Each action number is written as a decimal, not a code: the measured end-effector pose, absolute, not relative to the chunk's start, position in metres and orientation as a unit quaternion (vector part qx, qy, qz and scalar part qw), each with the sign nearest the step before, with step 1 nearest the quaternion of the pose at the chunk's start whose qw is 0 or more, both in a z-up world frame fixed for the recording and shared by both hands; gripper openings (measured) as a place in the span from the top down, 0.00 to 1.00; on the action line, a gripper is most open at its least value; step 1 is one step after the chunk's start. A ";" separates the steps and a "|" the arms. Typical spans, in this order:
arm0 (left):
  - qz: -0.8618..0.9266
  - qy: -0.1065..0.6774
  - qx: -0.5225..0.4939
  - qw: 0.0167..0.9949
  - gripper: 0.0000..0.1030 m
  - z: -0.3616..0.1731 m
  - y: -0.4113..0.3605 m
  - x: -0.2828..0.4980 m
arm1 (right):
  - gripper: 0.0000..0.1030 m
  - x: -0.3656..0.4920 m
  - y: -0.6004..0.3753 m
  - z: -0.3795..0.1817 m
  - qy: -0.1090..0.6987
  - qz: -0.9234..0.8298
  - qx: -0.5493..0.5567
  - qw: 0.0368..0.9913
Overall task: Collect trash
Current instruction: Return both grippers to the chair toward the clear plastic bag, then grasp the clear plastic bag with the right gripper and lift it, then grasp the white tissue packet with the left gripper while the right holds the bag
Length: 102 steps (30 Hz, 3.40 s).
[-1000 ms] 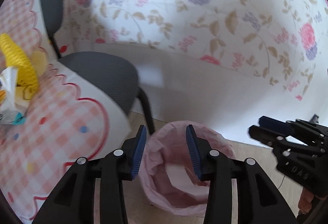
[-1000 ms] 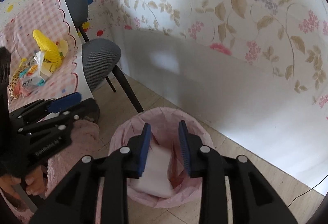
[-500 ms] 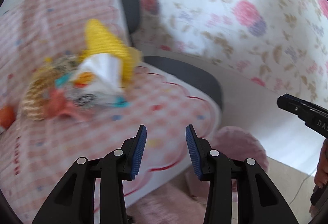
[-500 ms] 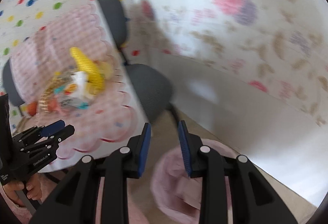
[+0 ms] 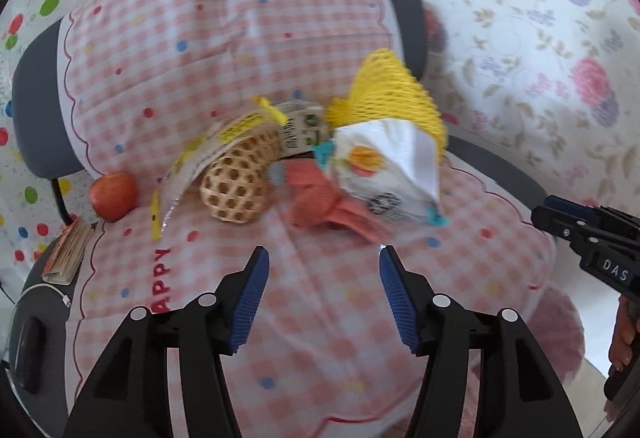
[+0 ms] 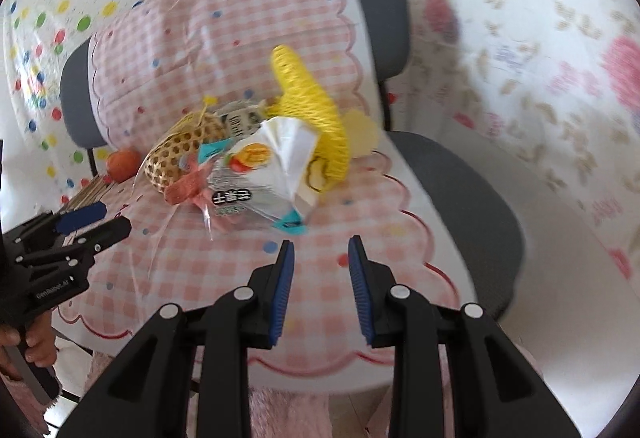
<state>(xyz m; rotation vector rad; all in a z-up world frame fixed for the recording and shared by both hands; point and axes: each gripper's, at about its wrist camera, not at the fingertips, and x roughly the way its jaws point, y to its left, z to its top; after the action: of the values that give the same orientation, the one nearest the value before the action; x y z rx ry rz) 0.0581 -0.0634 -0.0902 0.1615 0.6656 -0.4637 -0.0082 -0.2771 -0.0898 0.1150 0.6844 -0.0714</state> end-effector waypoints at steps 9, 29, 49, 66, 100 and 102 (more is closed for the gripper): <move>-0.184 0.340 0.071 0.919 0.43 -0.102 -0.051 0.095 | 0.59 0.052 -0.245 -0.111 0.366 0.026 0.033 0.930; -0.180 0.353 0.043 0.917 0.42 -0.116 -0.024 0.107 | 0.57 0.113 -0.198 -0.128 0.398 0.047 -0.023 0.916; -0.198 0.339 0.060 0.918 0.39 -0.095 -0.046 0.087 | 0.98 0.019 -0.258 -0.048 0.269 0.012 0.062 0.961; -0.296 0.369 0.059 0.879 0.53 -0.116 -0.146 0.093 | 0.98 -0.011 -0.321 -0.068 0.262 -0.069 0.080 0.959; -0.284 0.425 0.019 0.859 0.95 -0.122 -0.194 0.234 | 0.98 -0.009 -0.360 -0.083 0.250 -0.084 0.112 0.958; -0.294 0.404 0.019 0.866 0.99 -0.113 -0.187 0.227 | 0.98 -0.009 -0.358 -0.082 0.250 -0.084 0.110 0.958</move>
<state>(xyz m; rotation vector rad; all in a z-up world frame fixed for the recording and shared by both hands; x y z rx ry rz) 0.2273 -0.1866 -0.1131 0.0400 0.8453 -0.6151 -0.0094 -0.3581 -0.0816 0.2234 0.5072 -0.1698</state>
